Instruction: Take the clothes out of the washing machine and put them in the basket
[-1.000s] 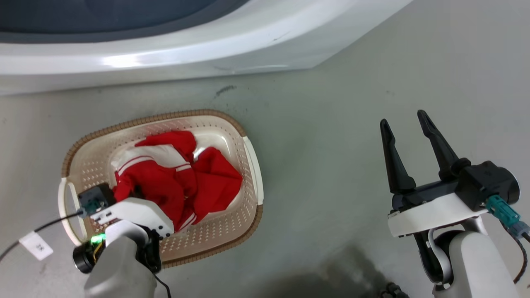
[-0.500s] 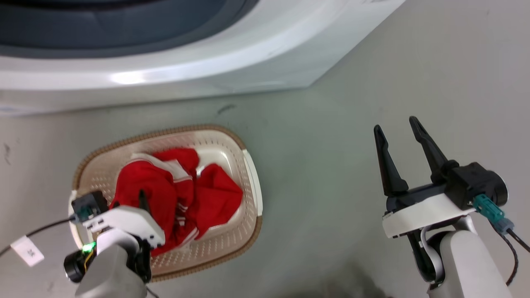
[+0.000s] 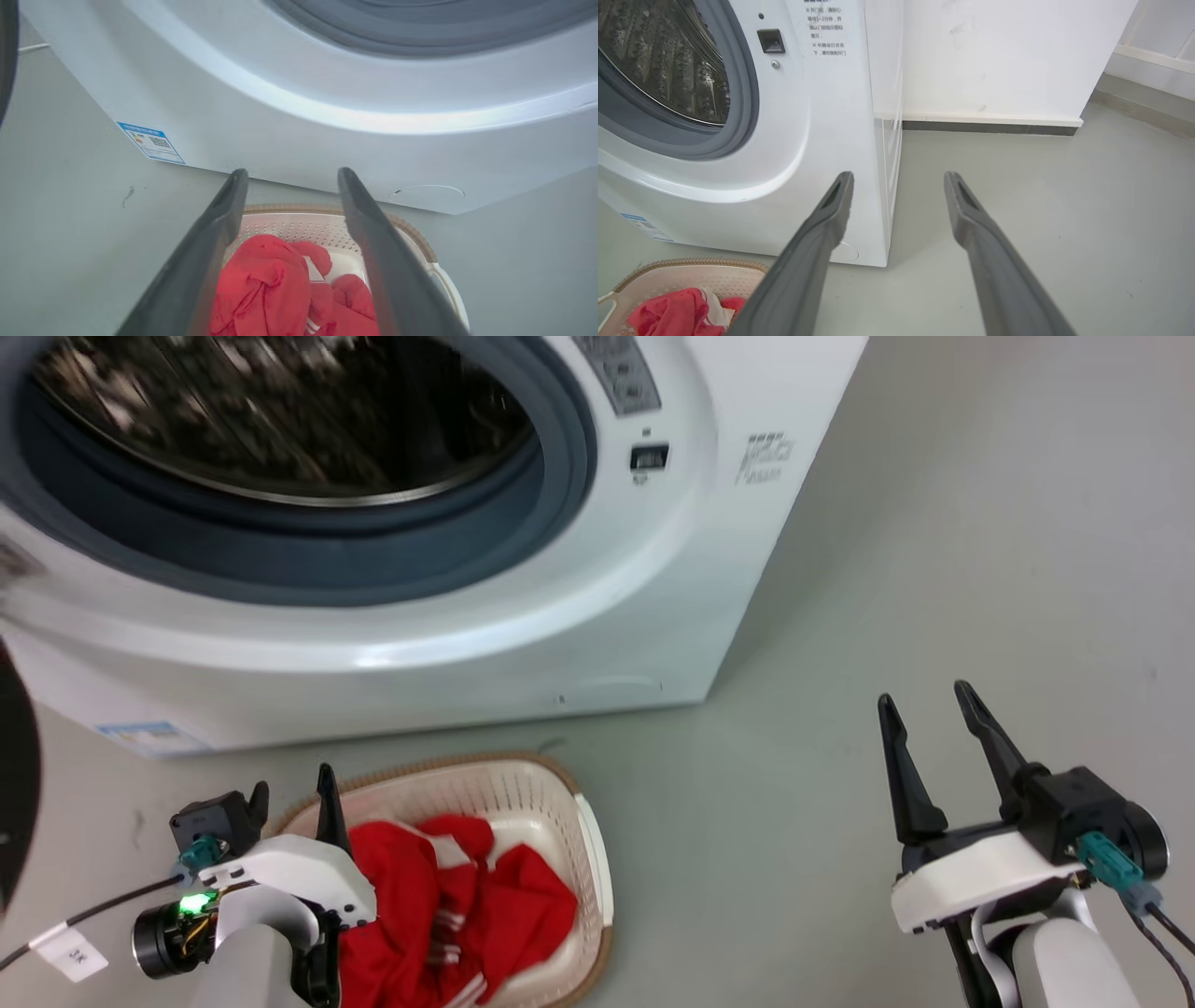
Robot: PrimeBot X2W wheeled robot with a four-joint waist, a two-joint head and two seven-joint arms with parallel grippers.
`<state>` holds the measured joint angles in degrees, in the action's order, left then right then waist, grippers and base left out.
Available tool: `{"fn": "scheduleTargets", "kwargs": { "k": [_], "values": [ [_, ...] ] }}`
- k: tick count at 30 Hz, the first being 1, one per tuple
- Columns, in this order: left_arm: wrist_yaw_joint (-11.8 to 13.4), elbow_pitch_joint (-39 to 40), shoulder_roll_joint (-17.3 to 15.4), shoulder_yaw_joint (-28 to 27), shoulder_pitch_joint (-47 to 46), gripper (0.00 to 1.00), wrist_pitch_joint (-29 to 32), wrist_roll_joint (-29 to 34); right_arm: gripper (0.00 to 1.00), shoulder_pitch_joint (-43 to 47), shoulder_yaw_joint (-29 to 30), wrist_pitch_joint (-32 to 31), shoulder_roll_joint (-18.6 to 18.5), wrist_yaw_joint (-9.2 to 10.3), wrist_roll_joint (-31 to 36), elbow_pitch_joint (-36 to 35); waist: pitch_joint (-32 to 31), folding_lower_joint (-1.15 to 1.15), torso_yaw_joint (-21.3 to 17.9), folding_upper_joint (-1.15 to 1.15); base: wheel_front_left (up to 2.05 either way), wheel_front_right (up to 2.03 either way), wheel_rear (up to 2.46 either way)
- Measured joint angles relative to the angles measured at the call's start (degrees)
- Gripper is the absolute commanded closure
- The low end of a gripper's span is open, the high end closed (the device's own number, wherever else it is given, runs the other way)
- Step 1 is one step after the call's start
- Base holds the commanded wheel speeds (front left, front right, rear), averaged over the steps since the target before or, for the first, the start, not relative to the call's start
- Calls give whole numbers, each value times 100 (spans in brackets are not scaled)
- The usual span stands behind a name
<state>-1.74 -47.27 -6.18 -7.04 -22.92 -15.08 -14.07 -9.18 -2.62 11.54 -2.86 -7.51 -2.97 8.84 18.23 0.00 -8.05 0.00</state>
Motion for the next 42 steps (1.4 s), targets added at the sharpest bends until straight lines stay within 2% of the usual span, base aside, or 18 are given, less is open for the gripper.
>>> {"fn": "scheduleTargets", "kwargs": {
  "k": [8,14,17,29,42],
  "values": [
    [81,1722,187,-18,762,0,1,511,0,318,112,-24,0,0,53,-238,-799,-1,61,0,0,0,0],
    [230,2942,304,361,1139,0,1,828,0,497,249,-57,-2,1,104,-378,-1153,-1,188,0,0,0,0],
    [285,3297,319,565,1376,0,0,934,0,583,227,-99,-1,0,155,-434,-1331,-1,258,0,0,0,0],
    [423,3819,322,967,2186,0,0,1076,0,927,94,-252,0,0,193,-583,-1886,0,446,0,0,0,0],
    [485,3816,316,1055,2286,0,0,1038,0,1057,-5,-358,0,0,148,-592,-2028,0,477,0,0,0,0]
  ]
}}
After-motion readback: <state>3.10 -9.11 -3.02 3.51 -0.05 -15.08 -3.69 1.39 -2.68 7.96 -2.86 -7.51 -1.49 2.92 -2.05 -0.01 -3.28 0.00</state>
